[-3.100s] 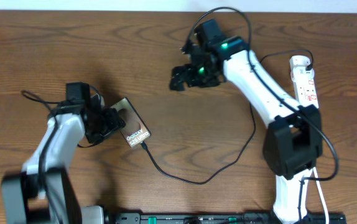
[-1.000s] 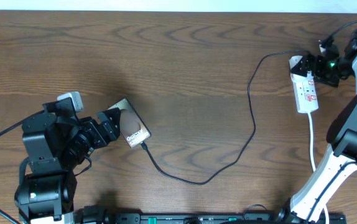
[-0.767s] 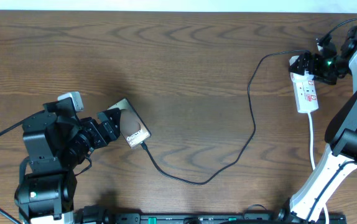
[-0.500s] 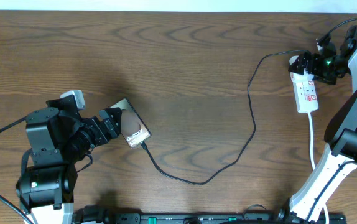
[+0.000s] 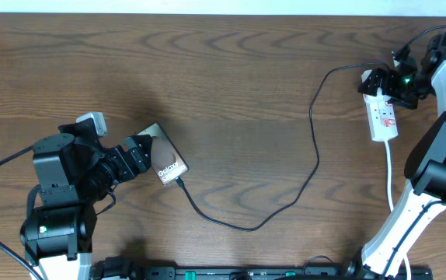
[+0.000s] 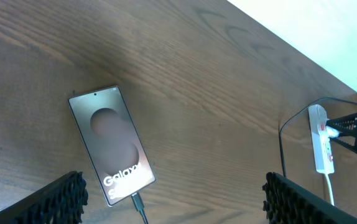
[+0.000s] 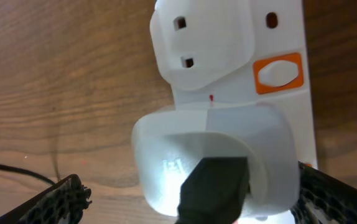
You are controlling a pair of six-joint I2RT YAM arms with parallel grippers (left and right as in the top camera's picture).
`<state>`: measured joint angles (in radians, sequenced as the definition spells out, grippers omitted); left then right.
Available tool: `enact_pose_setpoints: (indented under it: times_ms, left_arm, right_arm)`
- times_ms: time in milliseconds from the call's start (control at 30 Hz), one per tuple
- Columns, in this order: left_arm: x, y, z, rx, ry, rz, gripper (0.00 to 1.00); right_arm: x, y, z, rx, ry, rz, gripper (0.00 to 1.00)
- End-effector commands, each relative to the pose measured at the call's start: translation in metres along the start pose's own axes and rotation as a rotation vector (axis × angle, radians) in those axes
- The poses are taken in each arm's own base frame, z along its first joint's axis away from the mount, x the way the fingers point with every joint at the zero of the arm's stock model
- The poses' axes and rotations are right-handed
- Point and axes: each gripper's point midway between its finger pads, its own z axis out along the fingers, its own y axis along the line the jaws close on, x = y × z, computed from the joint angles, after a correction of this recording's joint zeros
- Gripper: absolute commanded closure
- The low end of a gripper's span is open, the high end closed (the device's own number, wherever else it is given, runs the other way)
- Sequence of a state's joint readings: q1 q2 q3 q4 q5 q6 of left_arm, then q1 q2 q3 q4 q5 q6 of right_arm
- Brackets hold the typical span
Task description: Plug charger to phone and switch on socket
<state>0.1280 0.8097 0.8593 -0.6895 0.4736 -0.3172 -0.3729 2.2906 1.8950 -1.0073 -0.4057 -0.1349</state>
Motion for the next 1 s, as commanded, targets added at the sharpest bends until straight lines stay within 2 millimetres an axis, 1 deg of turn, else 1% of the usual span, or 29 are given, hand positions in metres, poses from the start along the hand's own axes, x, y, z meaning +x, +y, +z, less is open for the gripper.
enact_pose_setpoints:
  times_ms: [0,167,267,500,633,967]
  left_arm:
    - [-0.002,-0.004,-0.003,0.015,-0.004,0.006,0.11]
    - [-0.002,-0.004,-0.003,0.015,-0.003,0.005,0.11]
    - [-0.002,-0.004,-0.003,0.015,-0.002,0.005,0.11]
    - [-0.002,-0.004,-0.003,0.014,-0.001,0.004,0.11]
    - [-0.002,-0.004,-0.003,0.014,-0.001,0.004,0.11]
    - [-0.001,-0.004,-0.003,0.014,-0.001,0.004,0.11]
  right_arm:
    - [0.016,0.009,0.017,-0.044,0.047,0.033,0.01]
    - [0.026,0.010,0.031,-0.071,0.057,0.047,0.01]
    - [0.032,0.018,0.038,-0.109,0.068,0.046,0.01]
    - [0.036,0.028,0.040,-0.128,0.091,0.068,0.01]
    - [0.038,0.045,0.037,-0.221,0.097,0.078,0.01]
    - [0.043,0.066,0.042,-0.255,0.126,0.054,0.01]
